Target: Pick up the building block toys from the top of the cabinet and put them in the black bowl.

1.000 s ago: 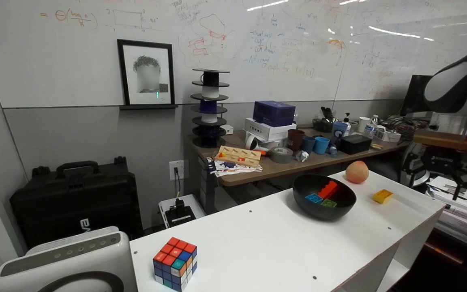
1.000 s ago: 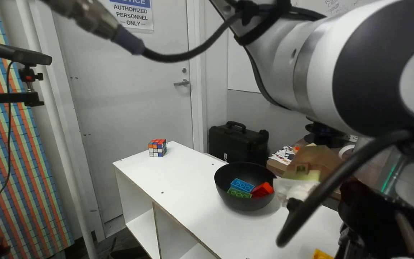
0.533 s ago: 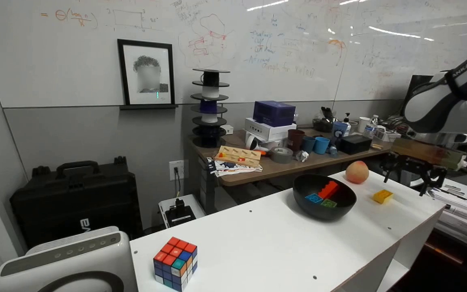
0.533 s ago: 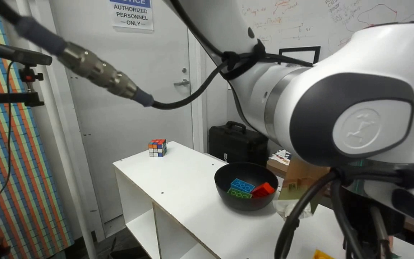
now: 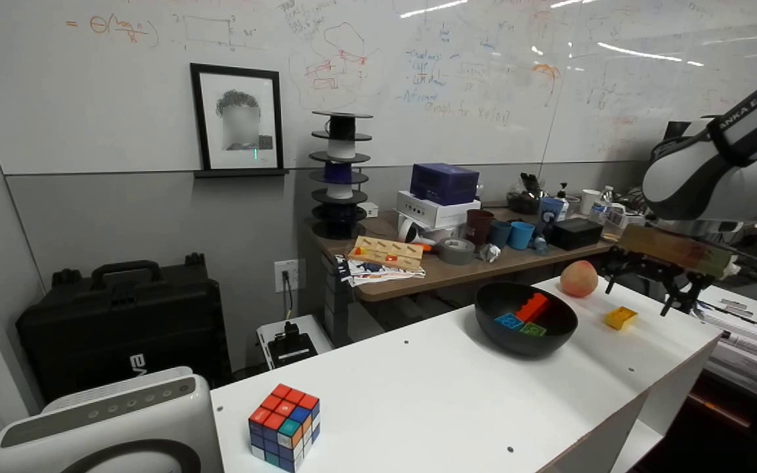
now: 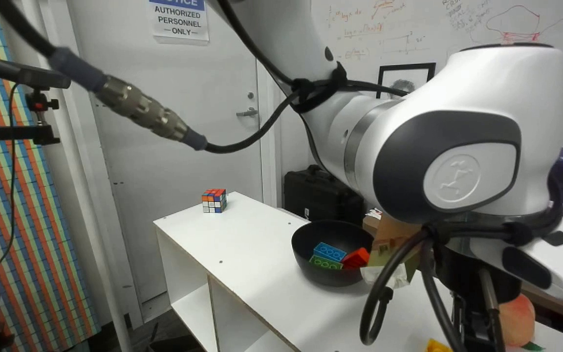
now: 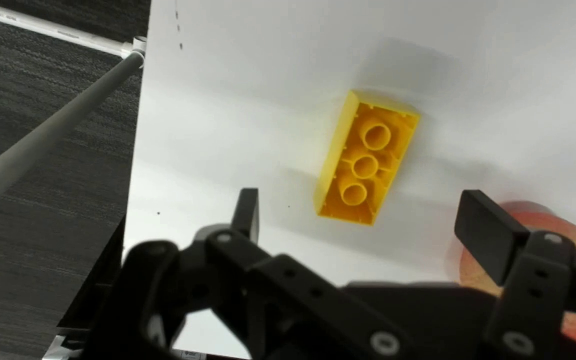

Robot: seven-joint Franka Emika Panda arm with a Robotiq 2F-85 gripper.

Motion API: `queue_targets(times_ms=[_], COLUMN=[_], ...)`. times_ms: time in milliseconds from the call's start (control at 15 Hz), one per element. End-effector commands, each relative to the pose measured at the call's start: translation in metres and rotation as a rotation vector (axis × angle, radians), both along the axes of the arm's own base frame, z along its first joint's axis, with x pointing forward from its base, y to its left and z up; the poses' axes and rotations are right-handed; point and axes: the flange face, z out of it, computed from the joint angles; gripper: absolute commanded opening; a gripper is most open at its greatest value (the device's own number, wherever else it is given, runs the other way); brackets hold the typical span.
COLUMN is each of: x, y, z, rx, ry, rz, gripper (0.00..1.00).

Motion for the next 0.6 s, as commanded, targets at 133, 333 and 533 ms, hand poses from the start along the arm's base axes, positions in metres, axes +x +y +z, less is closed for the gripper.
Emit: queue_targets(times_ms=[133,333,533], x=[0.009,0.015,0.02], y=[-0.011,-0.014,-0.014], z=[-0.008,-0.011,-0.02], rx=[0.034,0.083,0.139], ry=[-0.059,-0.08,-0.092], rz=[-0.036,-0.076,-0.112], gripper=[1.0,1.0,1.0])
